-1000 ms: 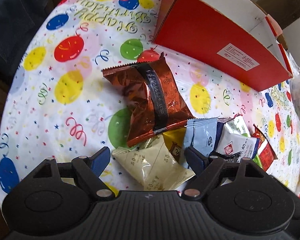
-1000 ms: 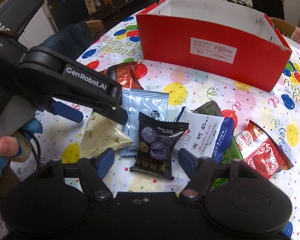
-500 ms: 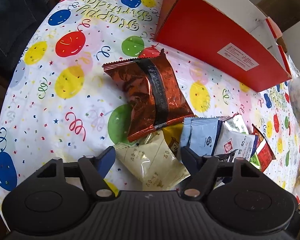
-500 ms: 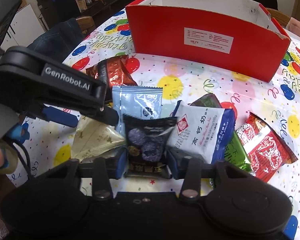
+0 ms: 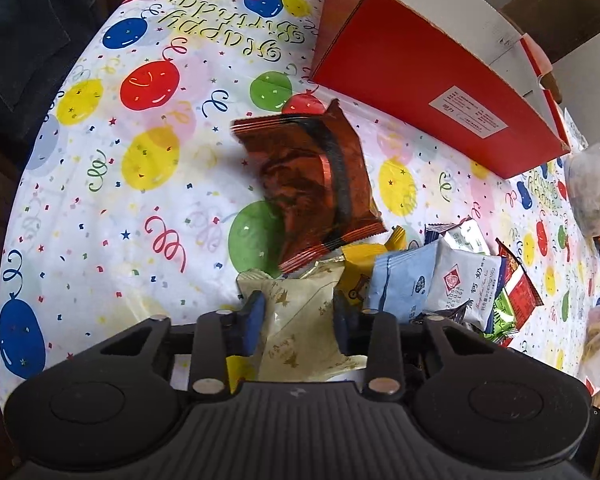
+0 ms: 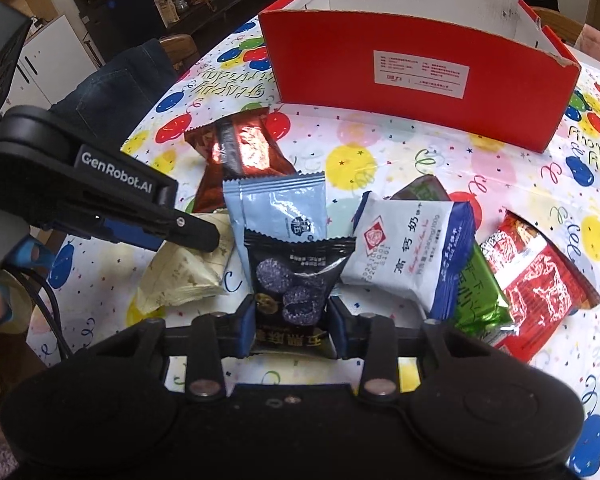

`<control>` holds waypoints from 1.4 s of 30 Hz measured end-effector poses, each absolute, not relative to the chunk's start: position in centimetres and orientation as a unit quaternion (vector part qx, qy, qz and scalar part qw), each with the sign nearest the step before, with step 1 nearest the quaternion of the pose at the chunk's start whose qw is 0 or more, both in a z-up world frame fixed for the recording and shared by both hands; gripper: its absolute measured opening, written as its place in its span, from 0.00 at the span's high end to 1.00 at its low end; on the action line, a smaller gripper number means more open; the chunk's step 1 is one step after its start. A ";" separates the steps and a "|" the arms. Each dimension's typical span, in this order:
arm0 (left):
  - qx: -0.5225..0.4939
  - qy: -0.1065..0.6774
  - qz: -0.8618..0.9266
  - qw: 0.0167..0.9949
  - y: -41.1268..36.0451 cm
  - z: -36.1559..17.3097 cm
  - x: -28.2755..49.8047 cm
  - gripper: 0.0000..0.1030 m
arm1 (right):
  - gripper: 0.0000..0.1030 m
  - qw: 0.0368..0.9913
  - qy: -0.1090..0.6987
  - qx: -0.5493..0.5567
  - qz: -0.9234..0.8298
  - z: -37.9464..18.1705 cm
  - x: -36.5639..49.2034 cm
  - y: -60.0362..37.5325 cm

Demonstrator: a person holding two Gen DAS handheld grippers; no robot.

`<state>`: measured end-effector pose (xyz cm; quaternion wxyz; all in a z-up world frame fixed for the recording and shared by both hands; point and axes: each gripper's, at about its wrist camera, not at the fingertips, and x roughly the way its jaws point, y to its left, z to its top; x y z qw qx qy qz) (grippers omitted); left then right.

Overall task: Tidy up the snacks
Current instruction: 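Grasp the cream wrapper with the left tool while the right tool grasps the black candy bag, then carry both snacks into the red box and open both tools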

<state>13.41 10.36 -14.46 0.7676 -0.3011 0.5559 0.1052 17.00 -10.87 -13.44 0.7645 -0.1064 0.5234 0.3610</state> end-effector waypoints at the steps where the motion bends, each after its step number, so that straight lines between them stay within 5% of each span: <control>1: -0.302 0.555 0.104 0.768 10.4 -14.4 13.3 0.69 | 0.66 0.764 0.524 -0.104 0.362 -13.3 16.9 -10.9; 23: -0.296 0.497 0.079 0.812 11.1 -9.1 12.3 0.72 | 0.66 0.797 0.483 -0.055 0.358 -8.0 17.7 -13.3; 42: -0.231 0.430 0.056 0.871 9.7 -1.5 19.9 0.72 | 0.66 0.842 0.414 -0.034 0.343 -1.7 27.2 -14.7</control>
